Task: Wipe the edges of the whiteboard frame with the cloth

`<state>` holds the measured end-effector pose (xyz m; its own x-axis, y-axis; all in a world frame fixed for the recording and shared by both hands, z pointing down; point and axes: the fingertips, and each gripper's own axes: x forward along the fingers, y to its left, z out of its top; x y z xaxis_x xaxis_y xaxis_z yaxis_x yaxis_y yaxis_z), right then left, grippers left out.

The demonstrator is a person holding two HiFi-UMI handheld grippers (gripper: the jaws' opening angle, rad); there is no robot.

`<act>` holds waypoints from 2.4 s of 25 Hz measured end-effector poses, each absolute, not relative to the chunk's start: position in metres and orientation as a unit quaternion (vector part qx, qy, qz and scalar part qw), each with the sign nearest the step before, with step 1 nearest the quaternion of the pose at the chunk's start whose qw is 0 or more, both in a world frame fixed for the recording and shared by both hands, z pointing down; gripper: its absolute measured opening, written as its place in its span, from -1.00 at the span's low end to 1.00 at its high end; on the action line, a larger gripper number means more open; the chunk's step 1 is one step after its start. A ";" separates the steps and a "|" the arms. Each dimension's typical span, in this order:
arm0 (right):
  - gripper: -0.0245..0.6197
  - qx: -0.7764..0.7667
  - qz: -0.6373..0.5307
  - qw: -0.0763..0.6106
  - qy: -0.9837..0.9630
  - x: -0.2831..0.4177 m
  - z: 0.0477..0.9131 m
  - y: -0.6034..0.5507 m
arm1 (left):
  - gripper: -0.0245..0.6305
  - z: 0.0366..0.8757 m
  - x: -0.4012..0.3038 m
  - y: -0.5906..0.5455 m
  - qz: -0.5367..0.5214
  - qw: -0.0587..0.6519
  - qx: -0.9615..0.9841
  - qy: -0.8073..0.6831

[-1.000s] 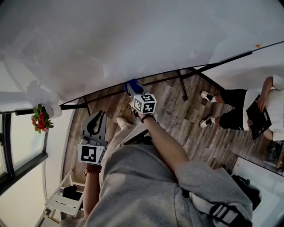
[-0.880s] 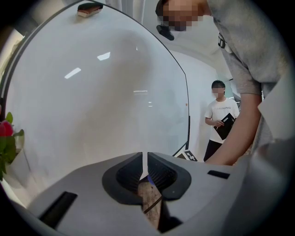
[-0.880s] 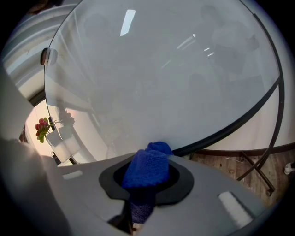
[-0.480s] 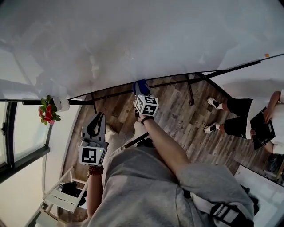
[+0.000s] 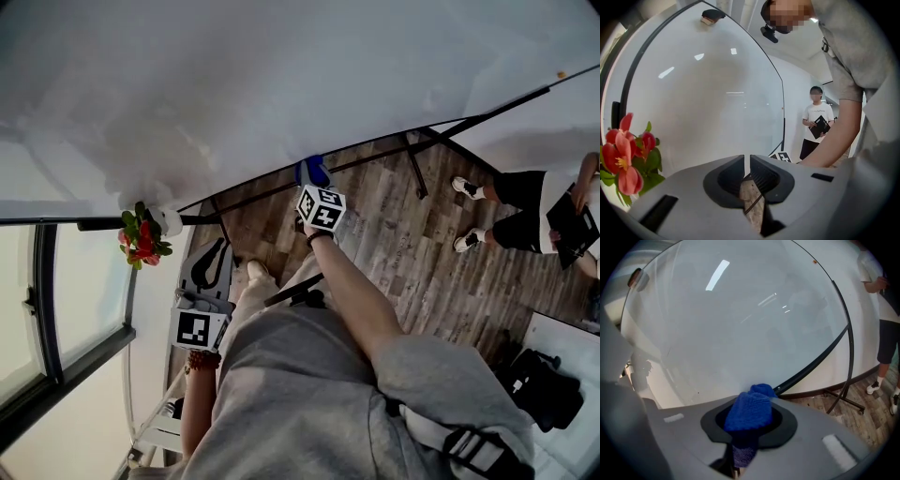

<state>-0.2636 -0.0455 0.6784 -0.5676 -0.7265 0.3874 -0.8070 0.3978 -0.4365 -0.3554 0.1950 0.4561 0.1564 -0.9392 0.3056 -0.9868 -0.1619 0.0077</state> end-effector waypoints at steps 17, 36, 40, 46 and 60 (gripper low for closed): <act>-0.67 0.444 0.331 0.038 -0.832 -0.338 0.676 0.015 | -0.80 0.460 -0.395 0.236 0.124 0.109 0.776 -0.609; -0.67 0.385 0.336 0.042 -0.859 -0.434 0.675 0.092 | -0.81 0.467 -0.431 0.285 0.127 0.108 0.769 -0.617; -0.67 0.372 0.347 0.040 -0.860 -0.452 0.673 0.107 | -0.81 0.466 -0.437 0.294 0.128 0.107 0.763 -0.625; -0.66 0.369 0.351 0.043 -0.859 -0.477 0.676 0.125 | -0.80 0.474 -0.445 0.311 0.132 0.115 0.756 -0.631; -0.65 0.184 0.395 0.116 -0.892 -0.543 0.682 0.187 | -0.80 0.473 -0.459 0.331 0.125 0.107 0.739 -0.654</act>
<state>-0.5431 0.1872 0.6824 -0.9049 -0.2374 0.3532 -0.4211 0.6198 -0.6622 -0.4587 0.3309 0.4727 0.1146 -0.9390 0.3243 -0.9924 -0.1226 -0.0044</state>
